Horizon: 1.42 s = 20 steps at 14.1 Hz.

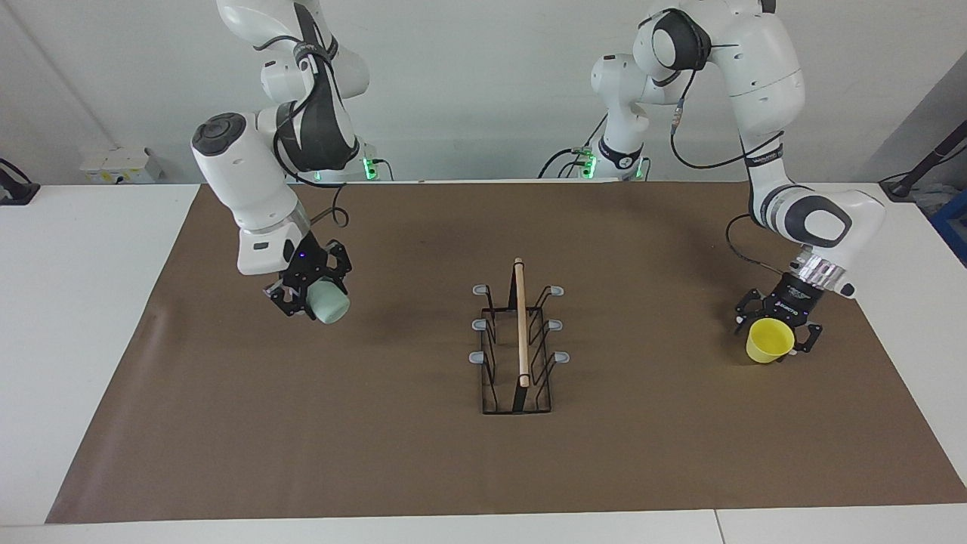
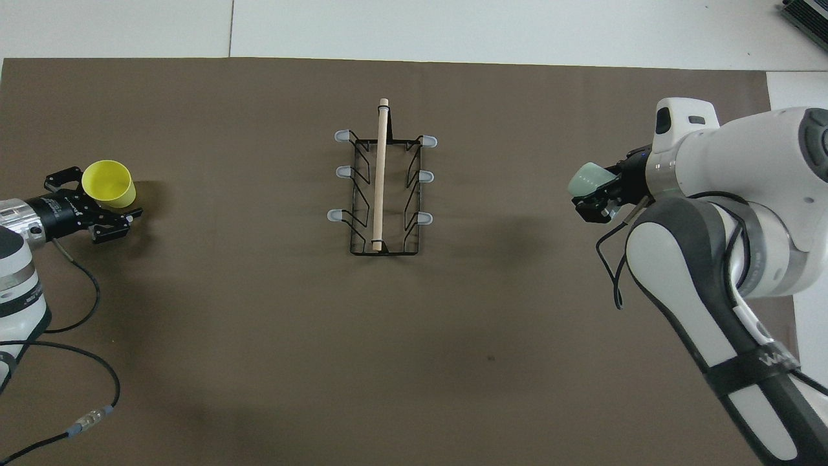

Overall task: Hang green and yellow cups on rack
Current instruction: 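Lift the green cup with the right gripper while the left gripper grasps the yellow cup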

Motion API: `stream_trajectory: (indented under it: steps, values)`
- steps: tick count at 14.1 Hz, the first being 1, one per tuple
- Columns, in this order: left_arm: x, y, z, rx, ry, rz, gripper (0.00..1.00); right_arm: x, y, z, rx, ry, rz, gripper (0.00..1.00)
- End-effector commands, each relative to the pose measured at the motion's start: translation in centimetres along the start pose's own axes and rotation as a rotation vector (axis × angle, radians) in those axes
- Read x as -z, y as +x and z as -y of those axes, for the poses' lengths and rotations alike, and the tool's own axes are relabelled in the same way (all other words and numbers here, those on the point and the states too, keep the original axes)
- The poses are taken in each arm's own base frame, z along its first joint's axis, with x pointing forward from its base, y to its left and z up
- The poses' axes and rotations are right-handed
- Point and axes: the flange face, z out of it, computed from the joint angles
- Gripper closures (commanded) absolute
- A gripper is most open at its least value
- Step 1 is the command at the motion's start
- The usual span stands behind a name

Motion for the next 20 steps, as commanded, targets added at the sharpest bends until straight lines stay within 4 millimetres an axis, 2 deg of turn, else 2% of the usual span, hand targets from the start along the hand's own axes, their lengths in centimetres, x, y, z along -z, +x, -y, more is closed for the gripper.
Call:
stream_trajectory:
  steps: [1, 2, 3, 4, 6, 10, 15, 20]
  values:
    - [0.0, -0.2, 0.8, 0.013, -0.02, 0.0, 0.0, 1.7, -0.1, 0.8, -0.051, 0.063, -0.104, 1.0]
    - [0.1, -0.4, 0.8, 0.012, -0.02, 0.005, 0.32, 2.4, 0.2, 1.2, -0.058, 0.097, -0.153, 1.0]
    - [0.3, -0.8, 0.6, 0.013, -0.024, 0.019, 0.82, 3.2, 0.4, 1.6, -0.062, 0.137, -0.206, 1.0]
    - [0.5, -1.3, 0.4, 0.009, -0.027, 0.029, 1.0, 3.5, 0.1, 2.0, -0.055, 0.165, -0.24, 1.0]
    - [1.2, -2.7, -0.1, -0.008, -0.039, 0.05, 1.0, 3.8, -0.3, 2.8, -0.045, 0.219, -0.312, 1.0]
    - [3.9, -5.8, -2.0, -0.069, -0.08, 0.078, 1.0, 3.4, -1.2, 3.1, -0.045, 0.258, -0.454, 1.0]
    - [7.4, -8.8, -4.0, -0.282, -0.068, -0.044, 1.0, 2.4, -3.5, 4.4, -0.101, 0.299, -0.683, 1.0]
    - [10.4, -12.1, -6.4, -0.461, -0.075, -0.156, 1.0, 0.6, -4.5, 6.2, -0.072, 0.296, -0.816, 1.0]
